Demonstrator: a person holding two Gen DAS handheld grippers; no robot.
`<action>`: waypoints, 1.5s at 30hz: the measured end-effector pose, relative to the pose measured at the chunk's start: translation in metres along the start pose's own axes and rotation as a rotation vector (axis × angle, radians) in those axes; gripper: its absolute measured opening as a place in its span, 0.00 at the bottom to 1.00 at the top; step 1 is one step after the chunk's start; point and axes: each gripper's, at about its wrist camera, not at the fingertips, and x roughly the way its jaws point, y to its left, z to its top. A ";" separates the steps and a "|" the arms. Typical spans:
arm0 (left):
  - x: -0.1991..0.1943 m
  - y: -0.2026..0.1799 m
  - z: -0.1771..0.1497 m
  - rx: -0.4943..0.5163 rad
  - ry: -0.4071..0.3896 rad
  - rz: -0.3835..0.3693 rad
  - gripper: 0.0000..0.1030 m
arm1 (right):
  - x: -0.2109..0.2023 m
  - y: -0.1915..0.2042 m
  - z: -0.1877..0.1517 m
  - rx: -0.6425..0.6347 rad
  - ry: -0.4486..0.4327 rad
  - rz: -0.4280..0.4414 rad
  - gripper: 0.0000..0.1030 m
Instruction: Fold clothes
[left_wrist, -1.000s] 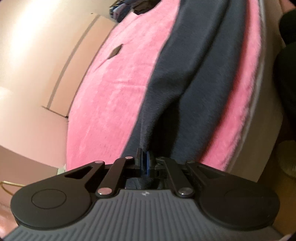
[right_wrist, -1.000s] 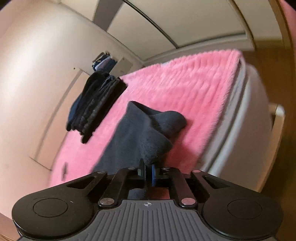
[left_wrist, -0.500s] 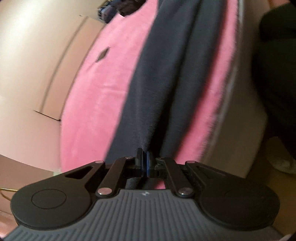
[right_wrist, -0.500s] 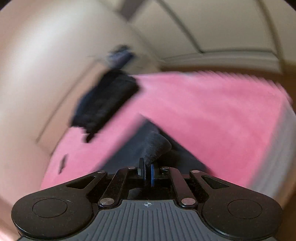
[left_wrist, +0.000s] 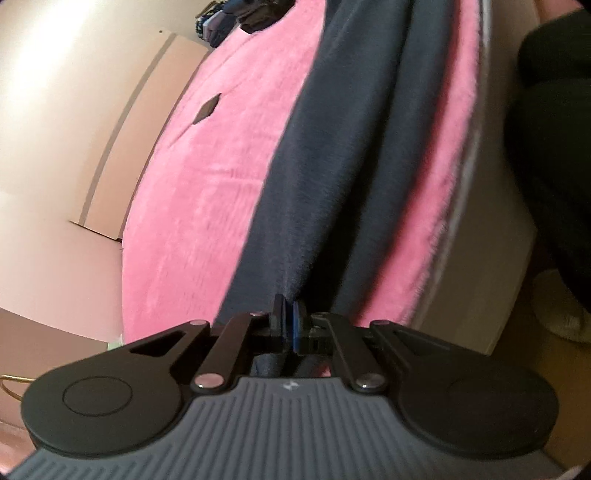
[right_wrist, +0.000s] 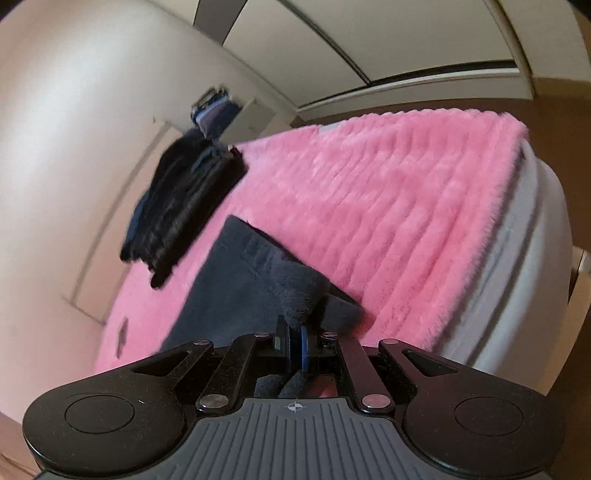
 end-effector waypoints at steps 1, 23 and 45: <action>-0.003 0.004 0.000 -0.017 -0.005 0.016 0.02 | -0.004 0.001 0.001 -0.003 -0.013 0.003 0.03; -0.010 0.024 -0.015 -0.146 -0.048 0.060 0.02 | -0.021 0.017 0.019 -0.002 -0.018 -0.051 0.03; 0.009 -0.015 -0.040 -0.065 0.049 0.017 0.01 | -0.023 0.029 -0.005 -0.144 -0.003 -0.182 0.06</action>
